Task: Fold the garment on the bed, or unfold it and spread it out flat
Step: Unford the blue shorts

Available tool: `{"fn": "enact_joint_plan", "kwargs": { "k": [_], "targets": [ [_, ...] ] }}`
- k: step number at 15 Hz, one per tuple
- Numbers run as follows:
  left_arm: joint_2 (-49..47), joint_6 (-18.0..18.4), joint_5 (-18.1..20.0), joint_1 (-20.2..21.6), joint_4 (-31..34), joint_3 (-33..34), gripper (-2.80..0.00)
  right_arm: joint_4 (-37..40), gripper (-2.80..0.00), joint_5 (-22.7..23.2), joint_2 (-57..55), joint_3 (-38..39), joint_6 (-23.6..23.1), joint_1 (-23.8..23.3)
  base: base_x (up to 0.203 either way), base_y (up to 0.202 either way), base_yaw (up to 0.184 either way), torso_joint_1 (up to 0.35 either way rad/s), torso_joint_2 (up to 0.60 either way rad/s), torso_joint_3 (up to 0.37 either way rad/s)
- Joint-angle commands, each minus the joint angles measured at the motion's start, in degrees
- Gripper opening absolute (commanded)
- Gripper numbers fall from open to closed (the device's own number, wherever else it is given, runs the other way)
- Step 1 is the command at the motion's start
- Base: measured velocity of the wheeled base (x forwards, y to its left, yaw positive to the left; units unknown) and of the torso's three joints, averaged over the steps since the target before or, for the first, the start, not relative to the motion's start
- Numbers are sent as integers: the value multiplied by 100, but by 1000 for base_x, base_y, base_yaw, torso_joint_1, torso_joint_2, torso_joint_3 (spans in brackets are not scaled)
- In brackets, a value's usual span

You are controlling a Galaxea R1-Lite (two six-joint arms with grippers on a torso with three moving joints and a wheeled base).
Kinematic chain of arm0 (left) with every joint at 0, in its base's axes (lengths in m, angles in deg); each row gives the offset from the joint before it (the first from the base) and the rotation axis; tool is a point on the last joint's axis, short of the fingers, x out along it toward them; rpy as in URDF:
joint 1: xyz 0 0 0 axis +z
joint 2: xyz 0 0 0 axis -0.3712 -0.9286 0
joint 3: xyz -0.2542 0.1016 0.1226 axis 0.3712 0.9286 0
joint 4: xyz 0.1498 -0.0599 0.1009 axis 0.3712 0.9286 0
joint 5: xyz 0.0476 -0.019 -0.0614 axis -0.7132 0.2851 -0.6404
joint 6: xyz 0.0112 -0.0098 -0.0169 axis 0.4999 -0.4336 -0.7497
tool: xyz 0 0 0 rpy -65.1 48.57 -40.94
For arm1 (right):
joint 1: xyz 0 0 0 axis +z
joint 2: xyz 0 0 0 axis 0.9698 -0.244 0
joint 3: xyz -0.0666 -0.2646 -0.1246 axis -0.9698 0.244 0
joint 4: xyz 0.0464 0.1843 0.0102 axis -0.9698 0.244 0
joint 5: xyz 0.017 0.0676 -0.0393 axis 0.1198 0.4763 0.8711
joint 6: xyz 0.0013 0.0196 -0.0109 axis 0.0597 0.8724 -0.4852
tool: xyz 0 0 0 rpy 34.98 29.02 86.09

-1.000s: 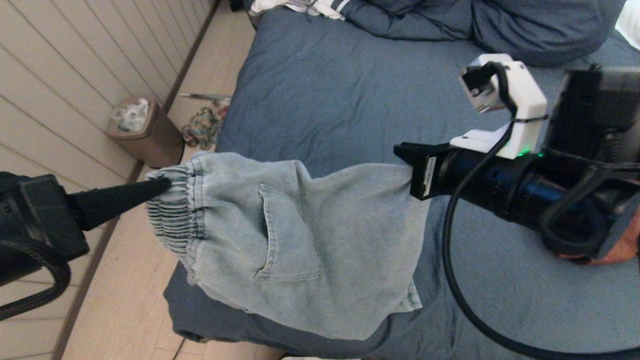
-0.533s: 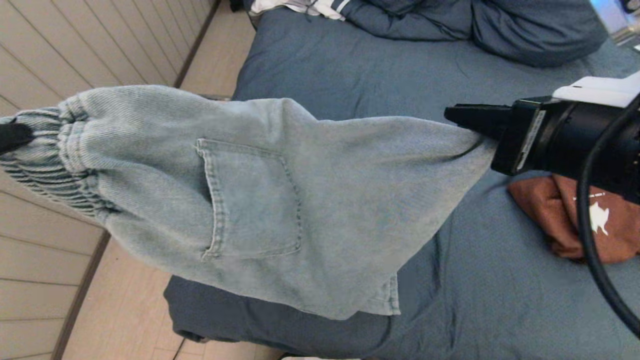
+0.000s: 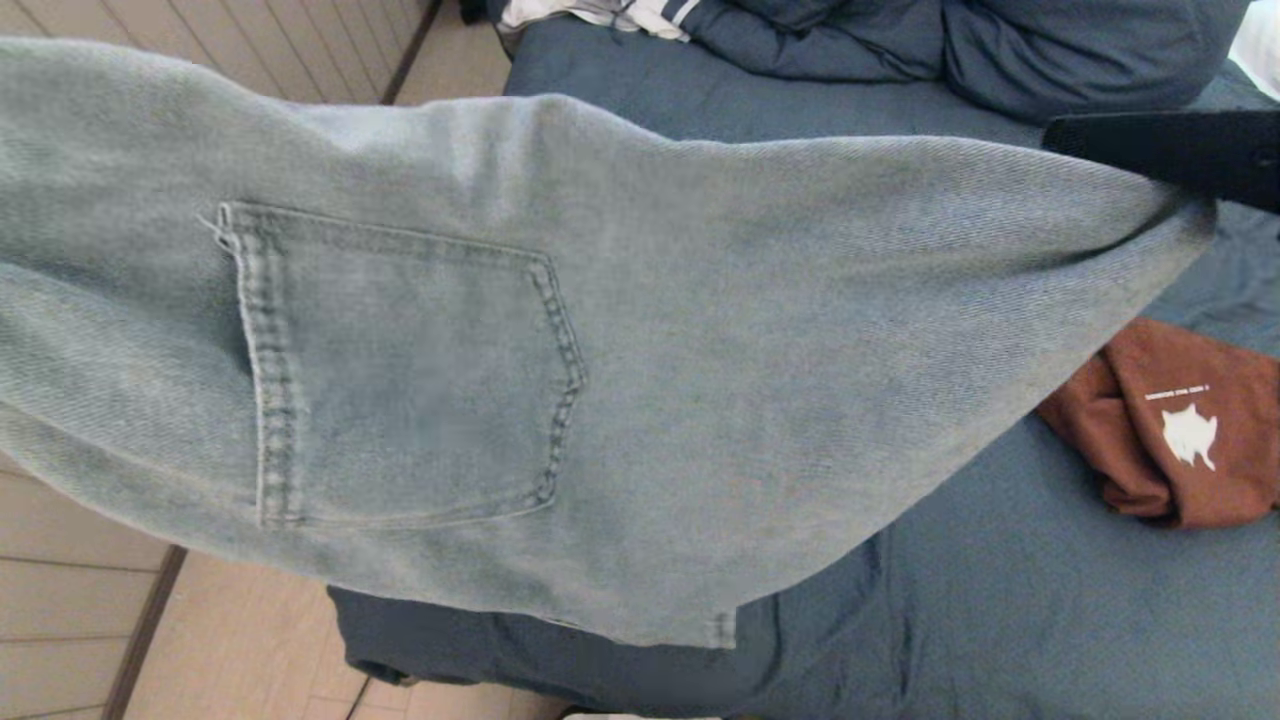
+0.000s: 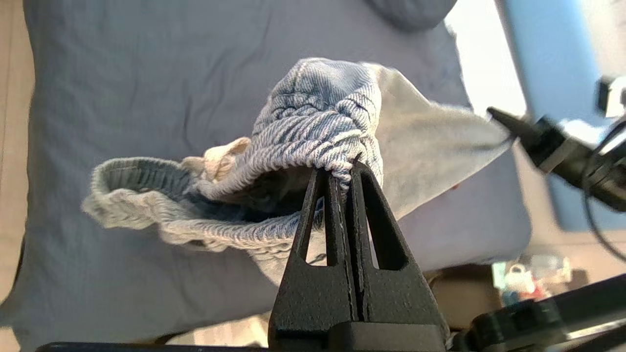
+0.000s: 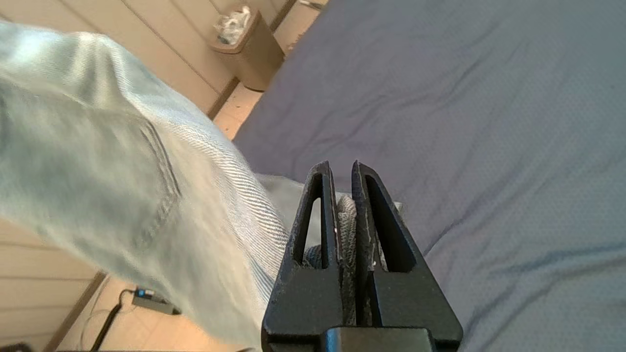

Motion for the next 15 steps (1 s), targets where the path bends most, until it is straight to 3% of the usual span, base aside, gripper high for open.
{"fn": "enact_joint_plan", "kwargs": {
  "k": [1, 15],
  "targets": [
    [86, 26, -5, 1, 236, -412, -280, 72, -280, -8, 135, -124, -11, 45, 0, 0, 0, 0, 0, 0],
    [492, 452, -6, 172, 545, -1519, -280, 133, -280, 36, -103, -407, -50, 144, 0, 0, 0, 0, 0, 0]
  ]
}}
